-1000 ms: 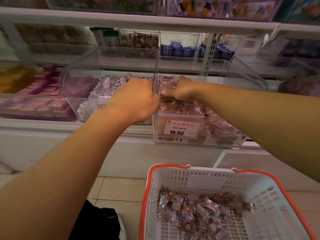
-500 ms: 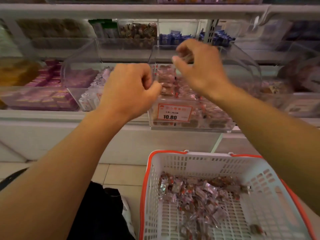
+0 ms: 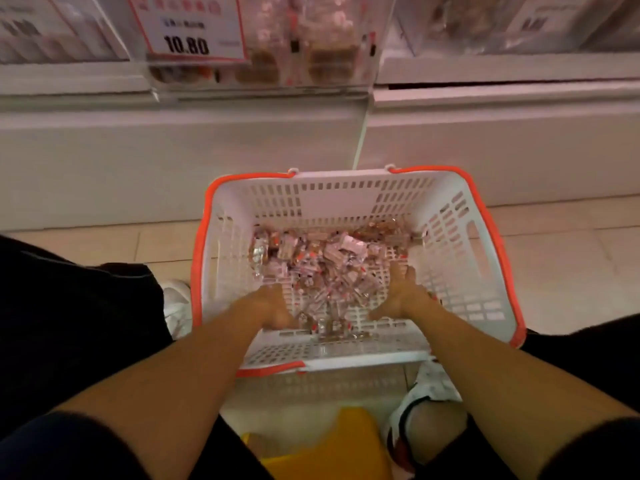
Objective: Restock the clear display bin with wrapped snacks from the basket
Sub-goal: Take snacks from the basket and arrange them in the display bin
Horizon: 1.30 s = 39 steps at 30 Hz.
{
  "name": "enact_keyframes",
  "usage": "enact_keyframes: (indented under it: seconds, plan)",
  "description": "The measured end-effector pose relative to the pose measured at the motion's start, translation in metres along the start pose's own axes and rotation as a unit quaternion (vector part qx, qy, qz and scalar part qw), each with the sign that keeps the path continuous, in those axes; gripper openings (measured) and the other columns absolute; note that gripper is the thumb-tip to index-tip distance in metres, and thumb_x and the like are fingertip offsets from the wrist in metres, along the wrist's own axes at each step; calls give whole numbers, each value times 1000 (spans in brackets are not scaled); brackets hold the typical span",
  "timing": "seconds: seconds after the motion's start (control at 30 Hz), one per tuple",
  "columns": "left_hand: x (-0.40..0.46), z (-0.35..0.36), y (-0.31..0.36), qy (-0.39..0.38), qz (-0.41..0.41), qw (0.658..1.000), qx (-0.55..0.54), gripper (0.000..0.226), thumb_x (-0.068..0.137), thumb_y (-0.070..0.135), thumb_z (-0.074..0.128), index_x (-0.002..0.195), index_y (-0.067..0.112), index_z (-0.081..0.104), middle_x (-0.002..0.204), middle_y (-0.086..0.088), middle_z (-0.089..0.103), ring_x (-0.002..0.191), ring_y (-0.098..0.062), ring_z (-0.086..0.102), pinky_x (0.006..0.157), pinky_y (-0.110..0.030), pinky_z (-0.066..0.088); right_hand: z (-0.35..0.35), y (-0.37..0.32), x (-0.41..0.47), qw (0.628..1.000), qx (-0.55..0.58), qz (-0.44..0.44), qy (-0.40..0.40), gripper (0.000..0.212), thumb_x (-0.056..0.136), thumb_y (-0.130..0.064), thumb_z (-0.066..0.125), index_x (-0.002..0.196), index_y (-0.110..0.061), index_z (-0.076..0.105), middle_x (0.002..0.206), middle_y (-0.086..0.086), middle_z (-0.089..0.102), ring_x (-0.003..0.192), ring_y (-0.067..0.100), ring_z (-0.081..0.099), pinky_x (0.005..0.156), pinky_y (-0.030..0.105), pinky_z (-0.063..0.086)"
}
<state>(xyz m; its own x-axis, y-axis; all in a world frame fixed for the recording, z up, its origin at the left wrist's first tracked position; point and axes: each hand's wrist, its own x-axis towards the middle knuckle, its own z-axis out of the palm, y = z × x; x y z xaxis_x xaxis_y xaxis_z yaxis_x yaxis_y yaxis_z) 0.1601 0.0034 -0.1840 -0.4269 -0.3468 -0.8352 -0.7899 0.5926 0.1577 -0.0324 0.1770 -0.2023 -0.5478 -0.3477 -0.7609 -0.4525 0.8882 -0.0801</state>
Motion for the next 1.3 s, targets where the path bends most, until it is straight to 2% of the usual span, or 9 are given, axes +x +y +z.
enact_keyframes:
  seconds: [0.2,0.33,0.43,0.57,0.7,0.83,0.93,1.1,1.3]
  plan:
    - [46,51,28,-36,-52,991,-114,112,86,40,72,155,24,-14,162,-14,-17,149,-36,11,116,-42,29,3,-6,41,991,118,20,-54,136,71,-46,85,153,-22,-21,161,9,-26,151,36,-9,122,46,16]
    - [65,56,40,41,-64,979,-190,111,81,14,76,156,32,-3,160,-22,5,137,-43,35,106,-45,40,21,-27,59,988,153,15,-31,140,66,-48,88,154,-28,-18,163,14,-19,150,41,-2,121,50,18]
    - [73,64,45,52,-86,965,-243,109,83,-7,67,154,42,0,162,-14,-9,123,-42,50,85,-40,54,37,-36,65,986,157,51,21,144,63,-50,89,152,-35,-23,163,14,-17,148,48,8,115,55,29]
    - [85,74,43,148,-36,945,-289,69,92,9,58,149,34,29,147,-18,30,113,-41,53,84,-42,49,46,-42,69,993,79,51,65,126,71,-51,83,157,-24,-5,163,15,1,141,46,28,109,49,38]
    - [85,64,54,154,-80,818,-549,53,79,43,63,121,18,44,109,-19,60,93,-38,63,83,-58,51,42,-45,68,988,125,-3,92,72,81,-14,78,138,-11,35,149,18,34,117,39,57,88,39,51]
    - [88,64,54,213,-15,914,-344,34,82,19,61,115,17,50,98,-10,58,77,-30,60,75,-48,56,35,-46,67,975,220,-17,42,61,79,-23,79,129,-13,46,120,12,59,101,32,63,83,40,56]
    - [84,64,49,212,13,970,-119,29,85,10,66,111,18,56,110,-7,52,82,-25,56,71,-38,51,29,-42,66,901,431,28,-50,50,86,1,58,133,-13,46,107,19,67,77,28,64,70,40,60]
    - [83,63,49,139,-2,936,-323,25,84,5,67,105,13,56,103,-12,63,88,-21,59,81,-41,55,21,-29,61,830,529,55,-165,49,75,19,37,110,-12,53,112,17,54,90,28,55,65,39,58]
    - [90,53,56,117,-74,877,-460,25,87,39,71,84,14,71,88,-5,73,76,-19,67,63,-30,52,12,-29,57,809,548,53,-206,18,91,-32,59,101,-17,61,96,9,55,76,24,60,74,42,60]
